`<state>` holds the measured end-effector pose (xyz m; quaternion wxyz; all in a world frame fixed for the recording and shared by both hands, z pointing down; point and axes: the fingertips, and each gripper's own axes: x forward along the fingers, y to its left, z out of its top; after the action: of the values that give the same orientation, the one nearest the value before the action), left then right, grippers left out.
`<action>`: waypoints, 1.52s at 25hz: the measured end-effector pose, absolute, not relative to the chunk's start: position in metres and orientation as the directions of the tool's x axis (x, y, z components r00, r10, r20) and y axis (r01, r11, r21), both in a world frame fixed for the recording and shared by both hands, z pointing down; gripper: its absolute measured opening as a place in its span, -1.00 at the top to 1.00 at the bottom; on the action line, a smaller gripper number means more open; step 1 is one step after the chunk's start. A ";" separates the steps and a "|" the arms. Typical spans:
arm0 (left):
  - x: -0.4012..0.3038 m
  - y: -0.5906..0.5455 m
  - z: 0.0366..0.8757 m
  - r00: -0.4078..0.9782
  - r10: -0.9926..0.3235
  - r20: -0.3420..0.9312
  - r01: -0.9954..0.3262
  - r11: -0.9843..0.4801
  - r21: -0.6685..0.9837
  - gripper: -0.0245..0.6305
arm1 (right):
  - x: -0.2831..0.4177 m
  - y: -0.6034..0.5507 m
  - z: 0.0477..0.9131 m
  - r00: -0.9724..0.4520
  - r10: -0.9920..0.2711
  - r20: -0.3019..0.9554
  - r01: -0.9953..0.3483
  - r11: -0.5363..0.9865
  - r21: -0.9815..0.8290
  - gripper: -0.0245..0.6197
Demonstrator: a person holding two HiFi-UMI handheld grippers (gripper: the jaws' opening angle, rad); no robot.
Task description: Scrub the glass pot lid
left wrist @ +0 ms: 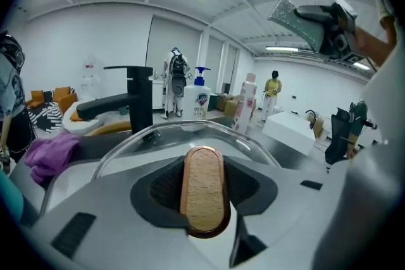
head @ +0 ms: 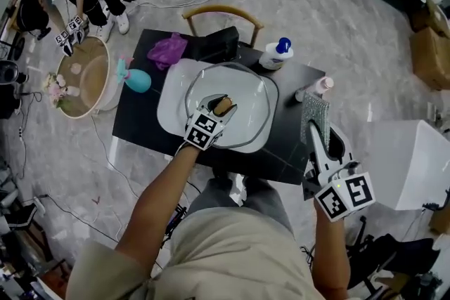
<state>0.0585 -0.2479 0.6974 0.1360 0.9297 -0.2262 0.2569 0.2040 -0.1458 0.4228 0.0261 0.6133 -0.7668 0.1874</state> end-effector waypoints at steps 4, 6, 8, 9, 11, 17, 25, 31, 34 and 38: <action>0.066 -0.257 0.719 0.740 -0.361 0.568 -0.505 -0.855 0.114 0.39 | 0.206 -0.132 0.401 -0.238 -0.937 0.254 -0.958 0.184 -0.220 0.66; 0.068 -0.259 0.734 0.722 -0.357 0.592 -0.498 -0.863 0.088 0.39 | 0.205 -0.127 0.394 -0.236 -0.939 0.250 -0.960 0.185 -0.211 0.66; 0.068 -0.260 0.749 0.708 -0.352 0.612 -0.494 -0.867 0.073 0.39 | 0.204 -0.122 0.390 -0.238 -0.939 0.248 -0.961 0.190 -0.202 0.66; 0.067 -0.261 0.754 0.702 -0.351 0.619 -0.499 -0.863 0.076 0.39 | 0.204 -0.121 0.391 -0.238 -0.939 0.249 -0.962 0.192 -0.197 0.66; 0.066 -0.265 0.759 0.695 -0.353 0.627 -0.516 -0.852 0.092 0.39 | 0.205 -0.119 0.395 -0.235 -0.937 0.259 -0.963 0.188 -0.193 0.66; 0.070 -0.270 0.765 0.663 -0.348 0.663 -0.525 -0.847 0.081 0.38 | 0.202 -0.113 0.394 -0.240 -0.935 0.260 -0.960 0.189 -0.206 0.66; 0.075 -0.267 0.736 0.675 -0.335 0.658 -0.472 -0.881 0.035 0.34 | 0.192 -0.111 0.384 -0.272 -0.934 0.230 -0.952 0.226 -0.207 0.66; 0.054 -0.256 0.649 0.718 -0.408 0.564 -0.469 -0.882 -0.041 0.48 | 0.179 -0.115 0.367 -0.307 -0.933 0.186 -0.945 0.275 -0.178 0.66; 0.039 -0.253 0.576 0.758 -0.468 0.455 -0.494 -0.867 -0.068 0.71 | 0.166 -0.118 0.356 -0.333 -0.929 0.161 -0.938 0.310 -0.155 0.66; 0.020 -0.245 0.474 0.787 -0.521 0.331 -0.531 -0.845 -0.068 0.85 | 0.146 -0.121 0.341 -0.380 -0.913 0.147 -0.924 0.365 -0.118 0.66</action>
<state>0.0197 -0.2448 0.4735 0.0144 0.9451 -0.2781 0.1707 0.1461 -0.1207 0.3412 0.0283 0.5562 -0.8256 0.0905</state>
